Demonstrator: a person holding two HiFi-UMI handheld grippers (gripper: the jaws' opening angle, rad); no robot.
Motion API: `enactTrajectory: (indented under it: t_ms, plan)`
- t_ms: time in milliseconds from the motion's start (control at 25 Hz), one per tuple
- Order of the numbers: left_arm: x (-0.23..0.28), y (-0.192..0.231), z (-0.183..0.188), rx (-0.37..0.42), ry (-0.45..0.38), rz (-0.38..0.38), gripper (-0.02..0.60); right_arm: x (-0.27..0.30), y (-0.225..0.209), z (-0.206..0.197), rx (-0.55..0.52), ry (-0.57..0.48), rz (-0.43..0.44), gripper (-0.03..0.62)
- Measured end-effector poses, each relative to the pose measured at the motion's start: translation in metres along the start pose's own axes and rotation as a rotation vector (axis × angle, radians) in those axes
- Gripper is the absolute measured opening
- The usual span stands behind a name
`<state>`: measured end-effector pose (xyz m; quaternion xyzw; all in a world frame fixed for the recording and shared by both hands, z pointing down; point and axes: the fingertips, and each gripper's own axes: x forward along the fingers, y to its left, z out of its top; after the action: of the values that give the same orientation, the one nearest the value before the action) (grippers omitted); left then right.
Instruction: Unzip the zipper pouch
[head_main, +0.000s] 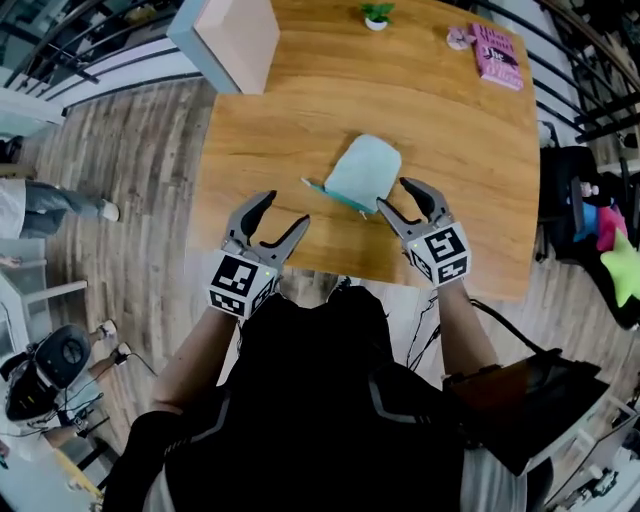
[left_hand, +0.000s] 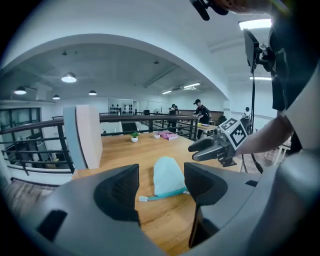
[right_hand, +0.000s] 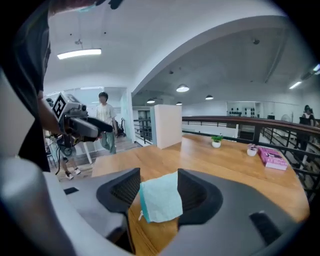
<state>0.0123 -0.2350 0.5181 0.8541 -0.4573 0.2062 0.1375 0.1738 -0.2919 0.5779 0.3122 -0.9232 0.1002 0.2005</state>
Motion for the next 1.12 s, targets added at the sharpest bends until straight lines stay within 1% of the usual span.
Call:
enactTrajectory:
  t_ms: [160, 280, 400, 680, 760, 800, 880, 1120]
  plan:
    - [0.008, -0.009, -0.033, -0.050, 0.070, -0.004, 0.298, 0.022, 0.018, -0.051, -0.056, 0.126, 0.134, 0.242]
    - [0.008, -0.015, -0.041, -0.066, 0.068, -0.006, 0.296, 0.036, 0.029, -0.082, -0.098, 0.196, 0.218, 0.215]
    - [0.009, -0.019, -0.050, -0.065, 0.079, -0.009, 0.296, 0.045, 0.034, -0.105, -0.184, 0.263, 0.253, 0.204]
    - [0.003, -0.020, -0.070, -0.075, 0.121, 0.017, 0.296, 0.062, 0.035, -0.131, -0.280, 0.312, 0.299, 0.161]
    - [0.001, -0.020, -0.073, -0.077, 0.127, 0.024, 0.296, 0.064, 0.034, -0.134, -0.298, 0.318, 0.304, 0.131]
    - [0.000, -0.021, -0.073, -0.077, 0.128, 0.026, 0.296, 0.064, 0.034, -0.136, -0.303, 0.320, 0.308, 0.104]
    - [-0.003, -0.022, -0.074, -0.078, 0.131, 0.026, 0.296, 0.065, 0.034, -0.137, -0.285, 0.316, 0.318, 0.081]
    - [-0.011, -0.029, -0.069, -0.090, 0.129, 0.006, 0.296, 0.066, 0.036, -0.127, -0.107, 0.307, 0.353, 0.063]
